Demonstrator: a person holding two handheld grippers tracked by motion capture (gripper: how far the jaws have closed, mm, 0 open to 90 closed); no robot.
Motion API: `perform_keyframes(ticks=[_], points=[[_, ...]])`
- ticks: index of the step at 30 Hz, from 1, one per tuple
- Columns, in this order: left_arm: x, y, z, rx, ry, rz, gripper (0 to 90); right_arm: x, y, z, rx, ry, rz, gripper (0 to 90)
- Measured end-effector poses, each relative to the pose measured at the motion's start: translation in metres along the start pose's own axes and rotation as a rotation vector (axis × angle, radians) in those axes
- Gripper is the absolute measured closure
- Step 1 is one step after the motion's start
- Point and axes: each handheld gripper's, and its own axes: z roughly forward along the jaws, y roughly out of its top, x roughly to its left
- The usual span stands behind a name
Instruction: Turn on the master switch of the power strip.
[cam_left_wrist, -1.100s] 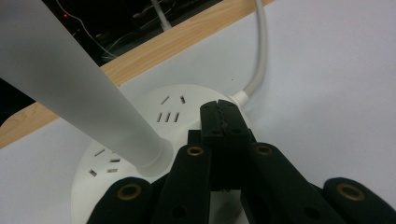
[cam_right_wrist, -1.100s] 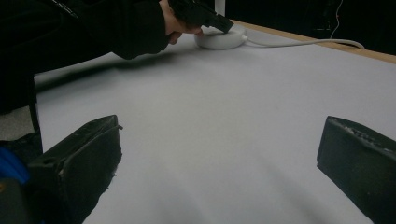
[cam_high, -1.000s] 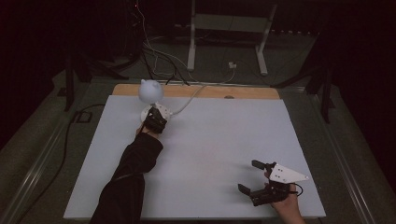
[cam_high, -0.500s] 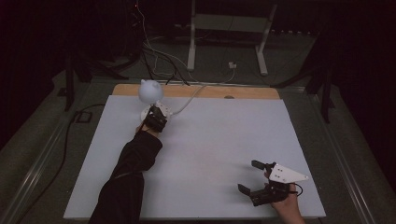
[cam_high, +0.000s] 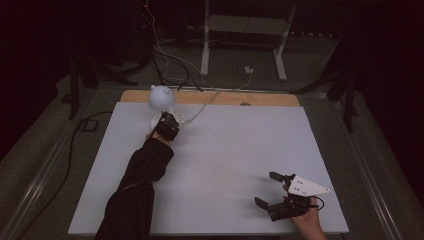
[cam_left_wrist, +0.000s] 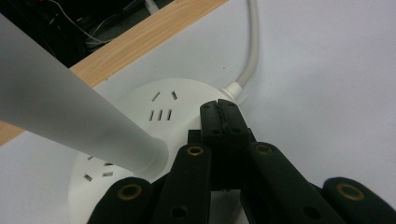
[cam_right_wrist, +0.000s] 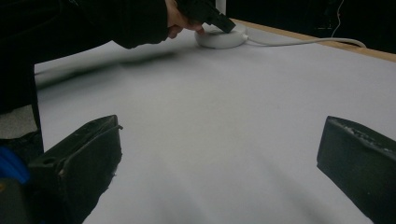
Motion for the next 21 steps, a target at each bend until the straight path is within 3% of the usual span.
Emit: perform_keyframes(ticks=[7,21], points=[[-0.0015,0.0013,0.0,0.006,0.01,0.027,90.0,-0.0003,0.0001,0.0,-0.001,0.001,0.002,0.1],[-0.0037,0.0015,-0.0001,0.004,0.026,0.023,90.0,-0.0004,0.0001,-0.0001,-0.001,-0.001,0.004,0.1]])
